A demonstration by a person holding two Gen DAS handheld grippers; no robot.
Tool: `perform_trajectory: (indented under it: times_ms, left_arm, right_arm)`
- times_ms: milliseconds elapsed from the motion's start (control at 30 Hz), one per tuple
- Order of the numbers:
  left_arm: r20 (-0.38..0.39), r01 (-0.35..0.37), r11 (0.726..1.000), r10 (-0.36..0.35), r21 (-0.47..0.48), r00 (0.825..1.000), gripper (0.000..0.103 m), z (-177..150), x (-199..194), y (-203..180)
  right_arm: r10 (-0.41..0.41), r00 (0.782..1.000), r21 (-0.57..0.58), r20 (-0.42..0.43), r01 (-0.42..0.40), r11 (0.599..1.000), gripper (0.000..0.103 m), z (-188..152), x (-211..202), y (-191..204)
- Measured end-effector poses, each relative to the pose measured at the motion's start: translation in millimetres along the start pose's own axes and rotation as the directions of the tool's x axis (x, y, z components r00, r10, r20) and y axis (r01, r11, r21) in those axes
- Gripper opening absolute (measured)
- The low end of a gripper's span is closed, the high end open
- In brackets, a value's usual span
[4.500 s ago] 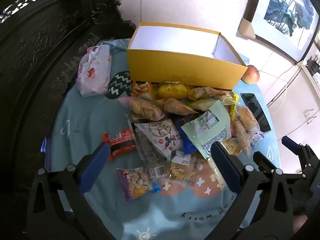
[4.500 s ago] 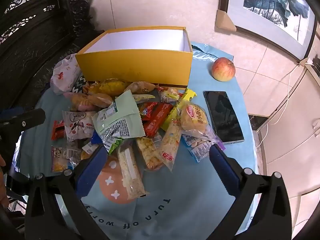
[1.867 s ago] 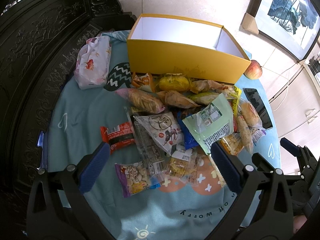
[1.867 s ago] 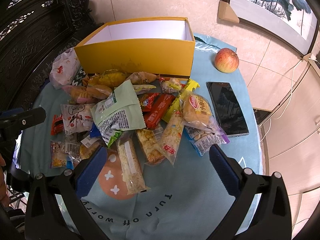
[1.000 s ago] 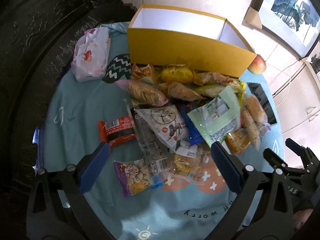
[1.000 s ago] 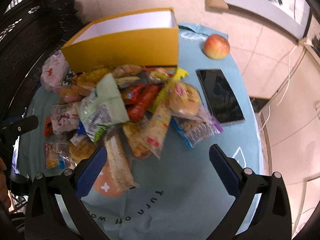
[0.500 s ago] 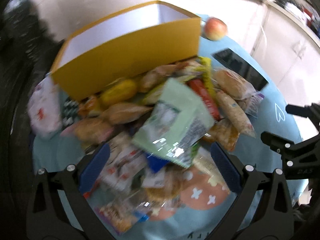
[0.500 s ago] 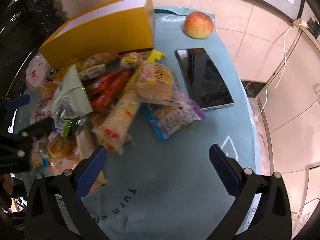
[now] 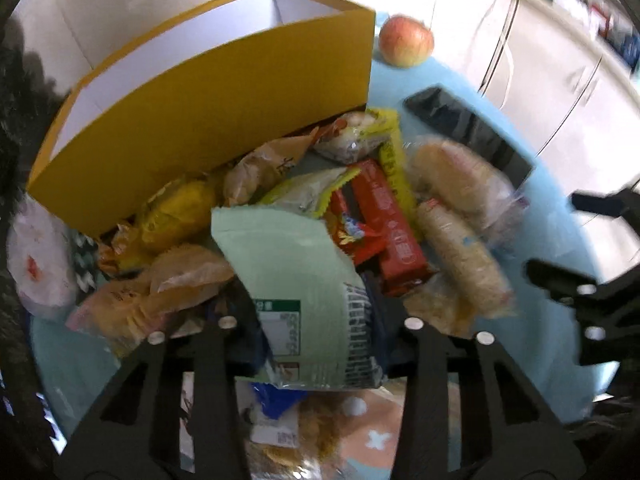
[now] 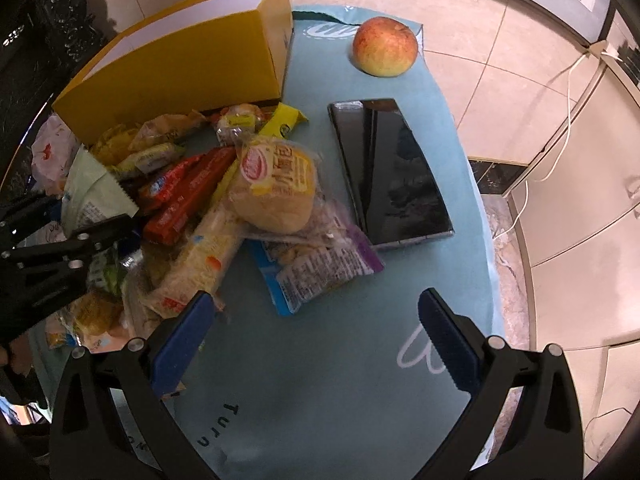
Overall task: Organize snacks
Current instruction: 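Grasp the green snack bag with the left gripper while the right grasps the yellow cake pack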
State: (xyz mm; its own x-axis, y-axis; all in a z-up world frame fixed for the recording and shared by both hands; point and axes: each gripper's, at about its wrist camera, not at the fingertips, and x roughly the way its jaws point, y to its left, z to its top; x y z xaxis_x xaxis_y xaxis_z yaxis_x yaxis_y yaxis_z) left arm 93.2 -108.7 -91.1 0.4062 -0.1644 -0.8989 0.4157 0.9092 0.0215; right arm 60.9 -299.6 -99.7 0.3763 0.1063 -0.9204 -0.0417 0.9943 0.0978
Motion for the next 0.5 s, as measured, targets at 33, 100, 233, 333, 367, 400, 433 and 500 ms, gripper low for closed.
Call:
perform_trajectory:
  times_ms: [33, 100, 233, 333, 367, 400, 433, 500]
  left_arm:
    - [0.014, 0.030, 0.999, -0.030, -0.037, 0.999, 0.040, -0.6, -6.7, 6.2]
    - [0.016, 0.068, 0.994, -0.067, -0.084, 0.998, 0.040, -2.8, -14.6, 15.9]
    - [0.035, 0.111, 0.976, -0.107, -0.186, 0.994, 0.040, -12.8, -28.8, 38.4]
    - [0.042, 0.117, 0.967, -0.111, -0.227, 0.993, 0.040, -22.2, -36.3, 49.1]
    - [0.040, 0.116, 0.964, -0.109, -0.238, 0.993, 0.040, -25.6, -37.2, 50.7]
    - [0.038, 0.116, 0.962, -0.110, -0.247, 0.993, 0.040, -27.6, -36.4, 52.0]
    - [0.038, 0.118, 0.959, -0.112, -0.259, 0.993, 0.040, -31.1, -37.3, 54.7]
    - [0.033, 0.122, 0.953, -0.118, -0.276, 0.992, 0.040, -34.8, -37.1, 56.8]
  right_arm:
    - [0.026, 1.000, -0.003, 0.005, -0.026, 1.000, 0.102, 3.4, -1.9, 0.8]
    - [0.054, 0.998, -0.014, 0.035, -0.054, 0.998, 0.102, 13.7, -8.8, 3.5]
    - [0.036, 0.997, -0.075, 0.075, -0.030, 0.997, 0.102, 41.2, -7.3, 15.5]
    - [0.061, 0.998, -0.059, 0.035, -0.059, 0.997, 0.089, 57.7, 13.1, 21.1]
    - [0.056, 0.998, -0.062, 0.005, -0.056, 0.997, 0.084, 61.8, 24.6, 24.4]
    - [0.045, 0.999, -0.067, -0.020, -0.046, 0.997, 0.077, 62.3, 32.3, 26.2]
    - [0.046, 0.998, -0.068, -0.051, -0.050, 0.996, 0.074, 62.8, 41.5, 27.7]
    - [0.065, 0.994, -0.052, -0.085, -0.069, 0.996, 0.064, 63.4, 56.9, 26.8]
